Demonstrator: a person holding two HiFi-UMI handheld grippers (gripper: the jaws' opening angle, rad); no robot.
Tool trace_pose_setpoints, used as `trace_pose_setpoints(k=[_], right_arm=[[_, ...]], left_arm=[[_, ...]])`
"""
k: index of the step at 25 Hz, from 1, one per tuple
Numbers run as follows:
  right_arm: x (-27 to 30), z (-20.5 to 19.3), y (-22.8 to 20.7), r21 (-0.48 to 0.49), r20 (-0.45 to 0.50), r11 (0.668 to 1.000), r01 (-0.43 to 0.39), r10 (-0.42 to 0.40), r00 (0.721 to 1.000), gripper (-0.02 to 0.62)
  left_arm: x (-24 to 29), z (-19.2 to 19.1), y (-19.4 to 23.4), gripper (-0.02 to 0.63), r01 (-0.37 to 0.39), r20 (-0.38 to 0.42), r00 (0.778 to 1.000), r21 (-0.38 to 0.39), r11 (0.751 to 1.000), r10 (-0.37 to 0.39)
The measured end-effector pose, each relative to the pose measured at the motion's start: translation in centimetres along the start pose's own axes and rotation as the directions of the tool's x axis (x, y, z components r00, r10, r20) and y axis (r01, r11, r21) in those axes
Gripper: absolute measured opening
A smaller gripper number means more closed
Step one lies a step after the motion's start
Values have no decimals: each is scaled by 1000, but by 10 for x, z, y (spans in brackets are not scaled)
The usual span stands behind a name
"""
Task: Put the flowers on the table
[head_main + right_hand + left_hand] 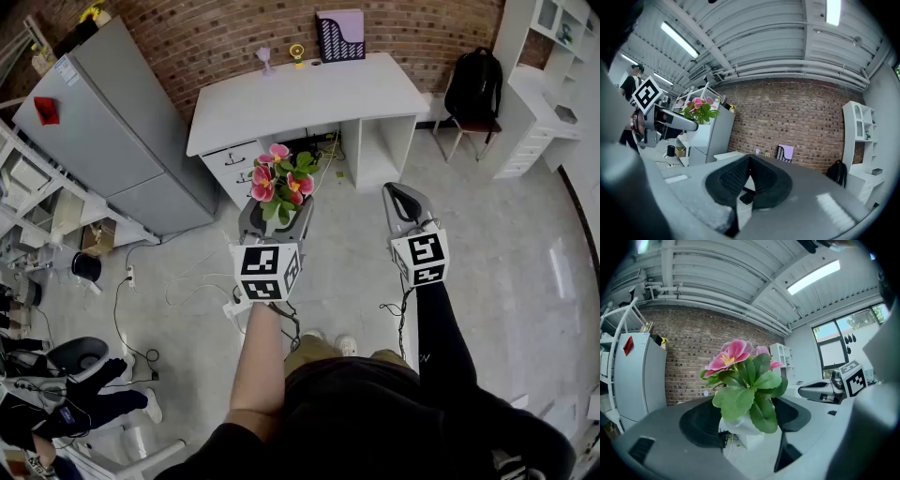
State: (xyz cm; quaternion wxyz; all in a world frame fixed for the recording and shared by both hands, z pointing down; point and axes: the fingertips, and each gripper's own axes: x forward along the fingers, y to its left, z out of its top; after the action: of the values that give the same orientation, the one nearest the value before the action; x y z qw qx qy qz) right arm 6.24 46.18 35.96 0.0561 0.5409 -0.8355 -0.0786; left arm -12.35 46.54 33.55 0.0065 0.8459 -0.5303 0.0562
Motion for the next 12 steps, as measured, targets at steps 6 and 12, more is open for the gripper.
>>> trace_pose_setpoints(k=[6, 12], right_arm=[[-2, 5, -6, 38, 21, 999, 24, -25, 999, 0], [3, -2, -11, 47, 3, 998, 34, -34, 999, 0]], left_arm=[[0, 8, -2, 339, 2, 11, 1000, 2, 1000, -2], [11, 9, -6, 339, 26, 16, 1000, 10, 1000, -26]])
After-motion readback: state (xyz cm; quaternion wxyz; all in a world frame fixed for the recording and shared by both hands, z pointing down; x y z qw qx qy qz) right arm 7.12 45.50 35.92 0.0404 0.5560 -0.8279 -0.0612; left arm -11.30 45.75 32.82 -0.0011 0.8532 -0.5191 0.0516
